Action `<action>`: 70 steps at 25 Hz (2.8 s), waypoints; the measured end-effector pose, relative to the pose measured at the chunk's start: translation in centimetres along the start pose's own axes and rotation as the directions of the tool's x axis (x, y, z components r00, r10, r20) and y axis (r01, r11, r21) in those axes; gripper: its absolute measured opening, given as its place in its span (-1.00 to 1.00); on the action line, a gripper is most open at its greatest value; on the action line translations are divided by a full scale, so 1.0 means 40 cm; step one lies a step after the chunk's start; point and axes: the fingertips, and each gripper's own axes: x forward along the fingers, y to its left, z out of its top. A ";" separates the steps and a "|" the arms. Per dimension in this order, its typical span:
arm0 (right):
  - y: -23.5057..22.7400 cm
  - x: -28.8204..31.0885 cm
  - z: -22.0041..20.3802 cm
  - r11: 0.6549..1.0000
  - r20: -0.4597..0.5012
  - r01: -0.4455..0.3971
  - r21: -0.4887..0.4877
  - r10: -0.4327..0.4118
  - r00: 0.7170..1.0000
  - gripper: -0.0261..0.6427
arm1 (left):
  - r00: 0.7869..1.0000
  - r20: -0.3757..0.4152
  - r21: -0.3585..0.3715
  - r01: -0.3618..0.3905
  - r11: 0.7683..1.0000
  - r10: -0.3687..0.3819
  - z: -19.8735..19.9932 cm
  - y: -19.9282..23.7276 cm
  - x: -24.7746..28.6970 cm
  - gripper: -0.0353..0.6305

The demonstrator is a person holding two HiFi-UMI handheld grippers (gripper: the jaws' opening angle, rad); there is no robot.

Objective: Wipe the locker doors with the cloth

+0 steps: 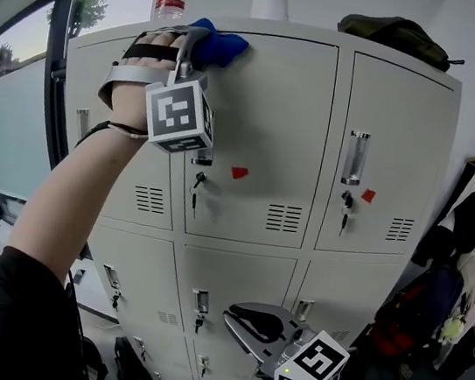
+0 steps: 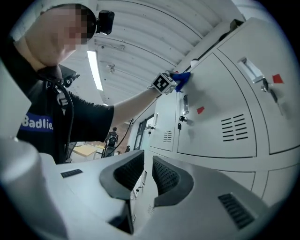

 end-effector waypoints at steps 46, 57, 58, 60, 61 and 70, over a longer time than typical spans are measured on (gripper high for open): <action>0.046 0.020 0.080 0.999 -0.020 -0.024 -0.048 0.023 1.000 -0.77 | 0.991 0.104 -0.051 0.094 0.994 -0.088 0.137 -0.008 -0.007 -0.55; 0.092 0.107 0.054 0.990 -0.028 -0.138 -0.031 0.138 0.990 -0.77 | 0.992 -0.015 0.000 0.123 0.992 -0.123 -0.002 -0.105 -0.027 -0.55; 0.091 0.107 0.054 0.990 -0.026 -0.138 -0.030 0.137 0.990 -0.77 | 0.992 -0.012 0.006 0.124 0.992 -0.124 0.013 -0.109 -0.029 -0.55; 0.086 0.101 0.052 0.991 -0.022 -0.132 -0.025 0.132 0.991 -0.77 | 0.992 -0.001 0.006 0.128 0.992 -0.128 0.048 -0.115 -0.031 -0.55; 0.084 0.098 0.050 0.991 -0.020 -0.128 -0.021 0.128 0.992 -0.77 | 0.992 0.008 0.005 0.129 0.992 -0.129 0.068 -0.117 -0.031 -0.55; 0.042 0.023 0.042 0.999 -0.005 -0.043 -0.003 0.043 0.999 -0.77 | 0.984 0.133 0.046 0.110 0.993 -0.116 0.305 -0.126 -0.032 -0.55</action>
